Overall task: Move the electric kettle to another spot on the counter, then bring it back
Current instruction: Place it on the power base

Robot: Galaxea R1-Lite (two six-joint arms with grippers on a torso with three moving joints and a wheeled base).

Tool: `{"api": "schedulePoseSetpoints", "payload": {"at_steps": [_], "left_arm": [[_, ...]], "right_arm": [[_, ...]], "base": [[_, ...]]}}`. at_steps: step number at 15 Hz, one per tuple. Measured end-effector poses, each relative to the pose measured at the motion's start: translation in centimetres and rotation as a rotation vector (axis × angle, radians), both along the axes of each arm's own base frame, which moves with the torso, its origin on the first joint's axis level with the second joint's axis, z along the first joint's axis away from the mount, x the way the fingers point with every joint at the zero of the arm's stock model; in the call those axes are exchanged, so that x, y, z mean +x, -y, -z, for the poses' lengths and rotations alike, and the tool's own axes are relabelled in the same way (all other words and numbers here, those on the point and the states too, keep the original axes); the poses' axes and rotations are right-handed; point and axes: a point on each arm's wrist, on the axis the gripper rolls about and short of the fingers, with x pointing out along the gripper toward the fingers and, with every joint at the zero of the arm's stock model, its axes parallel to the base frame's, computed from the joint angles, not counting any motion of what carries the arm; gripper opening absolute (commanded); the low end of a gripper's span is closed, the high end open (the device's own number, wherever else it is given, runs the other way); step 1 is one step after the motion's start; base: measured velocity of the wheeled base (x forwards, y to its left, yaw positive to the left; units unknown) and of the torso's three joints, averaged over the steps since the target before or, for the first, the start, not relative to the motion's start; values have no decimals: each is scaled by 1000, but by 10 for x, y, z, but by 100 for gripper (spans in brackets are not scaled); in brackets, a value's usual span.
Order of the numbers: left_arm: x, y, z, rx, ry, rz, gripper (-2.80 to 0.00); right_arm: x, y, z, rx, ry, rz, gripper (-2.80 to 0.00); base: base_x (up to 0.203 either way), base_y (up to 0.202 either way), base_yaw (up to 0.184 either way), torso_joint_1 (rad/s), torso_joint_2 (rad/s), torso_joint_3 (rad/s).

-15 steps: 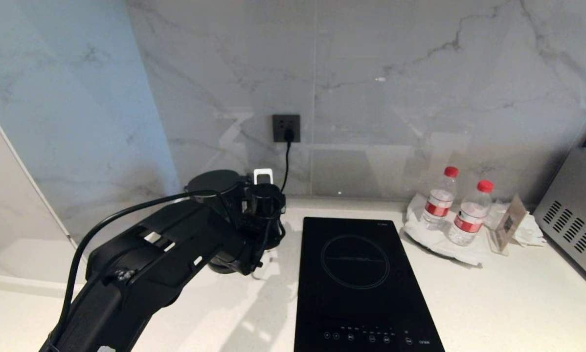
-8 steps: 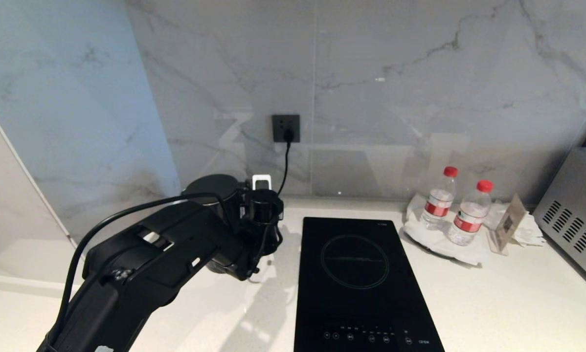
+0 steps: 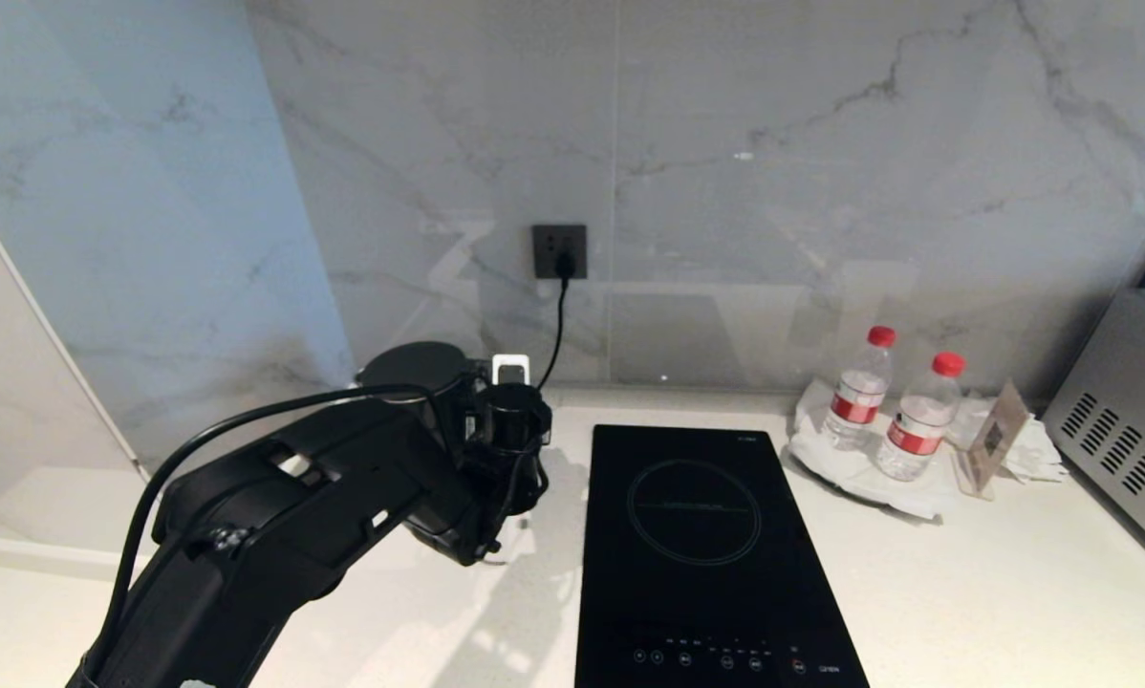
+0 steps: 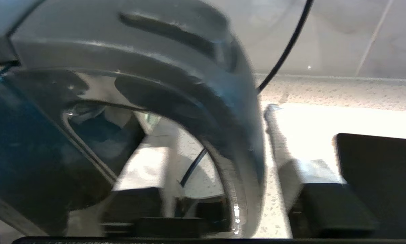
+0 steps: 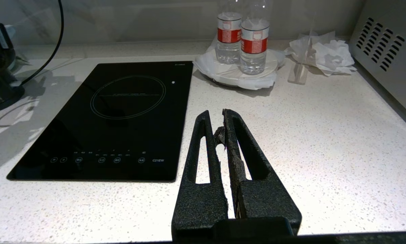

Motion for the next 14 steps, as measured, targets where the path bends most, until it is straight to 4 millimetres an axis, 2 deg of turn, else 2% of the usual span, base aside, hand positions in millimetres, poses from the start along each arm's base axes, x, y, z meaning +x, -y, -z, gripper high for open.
{"api": "schedulePoseSetpoints", "payload": {"at_steps": [6, 14], "left_arm": [[-3, 2, -4, -13, 16, 11, 0], [-22, -5, 13, -8, -1, 27, 0]], "right_arm": [[0, 0, 0, 0, 0, 0, -280], [0, 0, 0, 0, 0, -1, -280]], "base": [[0, 0, 0, 0, 0, 0], [0, 0, 0, 0, 0, 0]]}}
